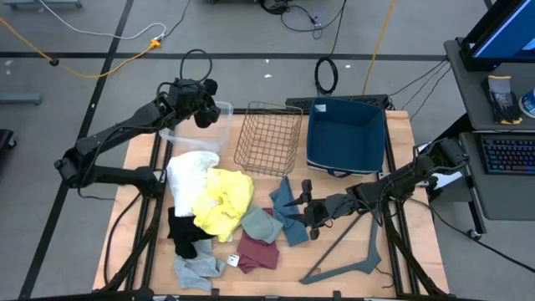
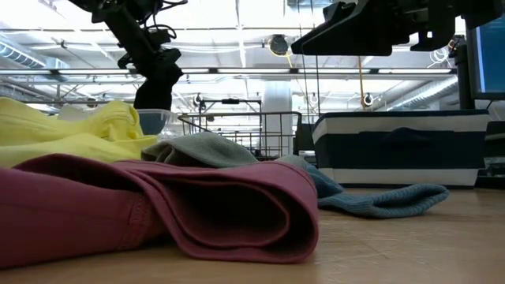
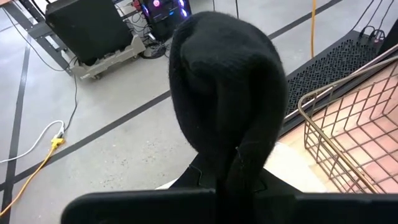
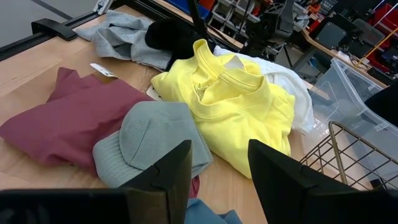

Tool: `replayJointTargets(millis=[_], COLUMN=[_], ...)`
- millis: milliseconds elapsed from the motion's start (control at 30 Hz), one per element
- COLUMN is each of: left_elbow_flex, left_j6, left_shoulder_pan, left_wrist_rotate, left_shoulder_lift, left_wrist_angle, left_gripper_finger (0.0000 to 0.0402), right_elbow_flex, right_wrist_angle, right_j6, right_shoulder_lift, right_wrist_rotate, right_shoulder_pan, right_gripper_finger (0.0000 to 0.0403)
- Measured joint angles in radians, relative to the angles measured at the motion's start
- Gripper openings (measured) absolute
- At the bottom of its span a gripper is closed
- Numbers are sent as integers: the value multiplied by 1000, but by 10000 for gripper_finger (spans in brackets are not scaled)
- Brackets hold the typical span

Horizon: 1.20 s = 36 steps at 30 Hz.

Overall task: Pick & Place Cloths
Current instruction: Put the black sock into the transparent bin

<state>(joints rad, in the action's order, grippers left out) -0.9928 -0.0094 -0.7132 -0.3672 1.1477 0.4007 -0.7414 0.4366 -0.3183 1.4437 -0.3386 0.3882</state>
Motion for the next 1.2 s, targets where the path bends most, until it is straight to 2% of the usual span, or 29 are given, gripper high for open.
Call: replayJointTargets(millis=[500,600,767,1200], left_elbow_flex=[0,0,1,43], left_j6=[7,3,-31,-112], left_shoulder_pan=[0,0,-5,-24], left_wrist_rotate=[0,-11,-89,-46], left_shoulder_lift=[0,0,16,112], left_wrist_angle=[3,40,158,267], left_gripper_finger=[0,0,0,0], right_elbow_flex=[0,0,0,0], right_wrist_angle=[0,0,0,0], right_j6=[0,0,0,0], right_shoulder_lift=[0,0,0,0], right_wrist_rotate=[0,0,0,0], right_shoulder_pan=[0,0,0,0], right_gripper_finger=[149,149,152,151])
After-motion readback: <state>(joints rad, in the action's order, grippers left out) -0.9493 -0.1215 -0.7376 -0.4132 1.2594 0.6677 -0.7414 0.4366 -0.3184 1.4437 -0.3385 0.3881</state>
